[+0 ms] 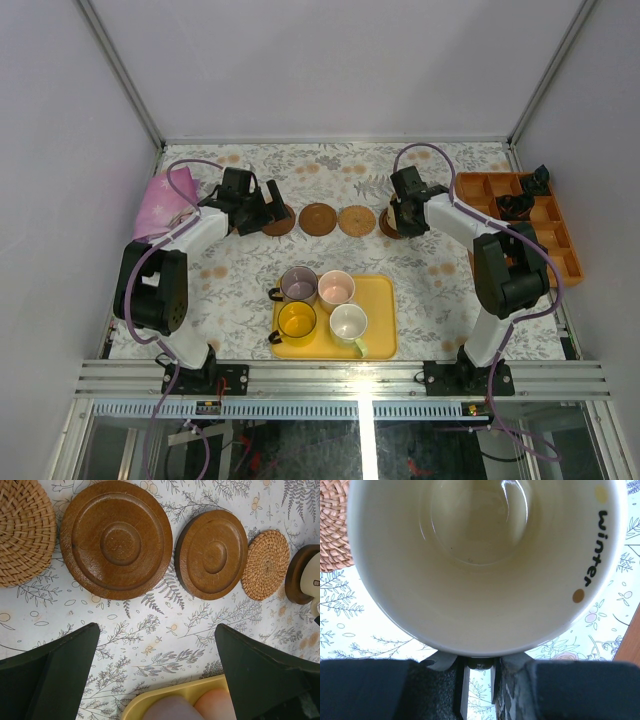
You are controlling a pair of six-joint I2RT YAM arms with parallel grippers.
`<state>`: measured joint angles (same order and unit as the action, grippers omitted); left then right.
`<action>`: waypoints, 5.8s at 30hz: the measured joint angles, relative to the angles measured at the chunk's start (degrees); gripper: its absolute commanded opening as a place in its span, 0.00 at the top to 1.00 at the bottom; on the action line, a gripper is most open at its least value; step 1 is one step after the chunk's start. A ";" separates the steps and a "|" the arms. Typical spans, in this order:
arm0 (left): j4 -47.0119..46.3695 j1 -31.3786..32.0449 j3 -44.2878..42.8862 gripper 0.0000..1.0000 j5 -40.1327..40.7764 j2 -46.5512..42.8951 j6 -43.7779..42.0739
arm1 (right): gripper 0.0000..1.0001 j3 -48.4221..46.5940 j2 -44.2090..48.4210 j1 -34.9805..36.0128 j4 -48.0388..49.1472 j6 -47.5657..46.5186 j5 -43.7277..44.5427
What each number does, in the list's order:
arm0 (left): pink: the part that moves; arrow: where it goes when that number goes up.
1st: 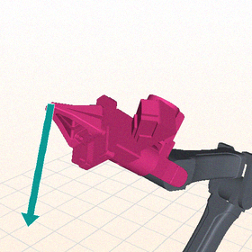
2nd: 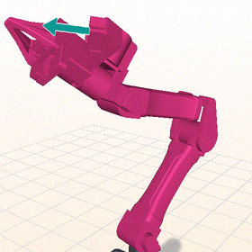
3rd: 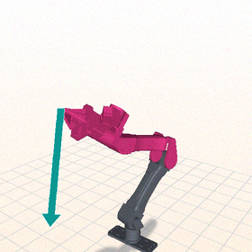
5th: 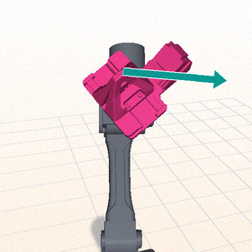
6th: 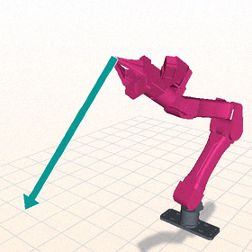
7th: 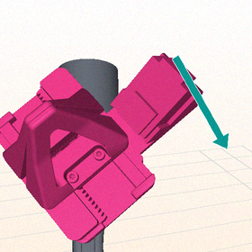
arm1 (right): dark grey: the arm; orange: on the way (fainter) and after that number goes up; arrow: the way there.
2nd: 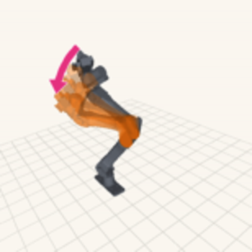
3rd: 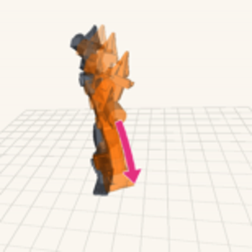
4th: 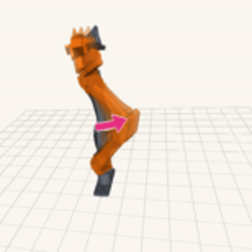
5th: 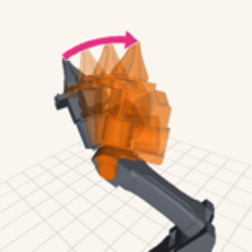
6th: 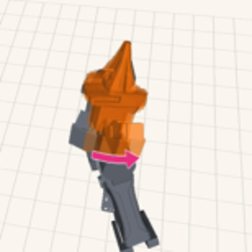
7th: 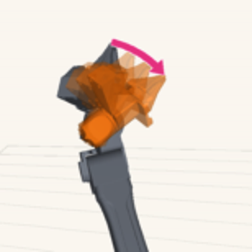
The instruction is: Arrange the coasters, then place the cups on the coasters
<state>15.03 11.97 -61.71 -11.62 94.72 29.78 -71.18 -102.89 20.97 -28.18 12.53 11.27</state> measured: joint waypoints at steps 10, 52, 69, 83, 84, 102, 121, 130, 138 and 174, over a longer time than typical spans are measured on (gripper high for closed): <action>0.00 0.00 0.00 0.00 0.00 0.00 0.31 | 0.92 0.07 -0.04 0.00 -1.03 0.17 -0.07; 0.00 0.00 0.00 0.00 0.02 0.15 0.35 | 0.52 -2.08 -2.29 0.00 0.96 1.84 -1.99; 0.00 0.00 0.02 0.00 0.02 0.15 0.35 | 0.34 -2.03 -1.49 0.02 0.59 1.88 -2.40; 0.04 0.00 2.19 0.00 0.00 -1.29 0.35 | 0.30 0.66 11.45 0.02 0.50 3.32 -3.32; 0.00 0.00 2.47 0.00 0.00 -1.60 0.35 | 0.30 1.11 11.43 0.02 0.68 3.48 -3.58; 0.13 0.00 4.35 0.00 0.02 -4.37 0.28 | 0.32 4.39 5.42 0.15 4.85 5.46 -7.96; 0.11 0.00 4.35 0.00 0.02 -4.37 0.28 | 0.32 2.56 2.60 1.88 4.94 5.44 -9.31; 0.11 0.02 4.35 0.00 0.00 -4.37 0.28 | 0.32 1.84 2.45 3.08 4.24 5.44 -8.72; -0.02 0.02 4.37 0.00 -0.02 -4.37 0.28 | 0.34 1.62 8.96 3.76 2.08 5.68 -4.90; -0.35 1.95 5.88 0.00 0.00 -4.48 -0.09 | 0.61 7.28 23.91 3.80 -0.26 7.02 -3.04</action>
<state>14.68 13.91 -55.83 -11.62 90.24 29.69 -63.90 -78.98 24.77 -28.45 19.55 8.23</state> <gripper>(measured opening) 0.997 0.532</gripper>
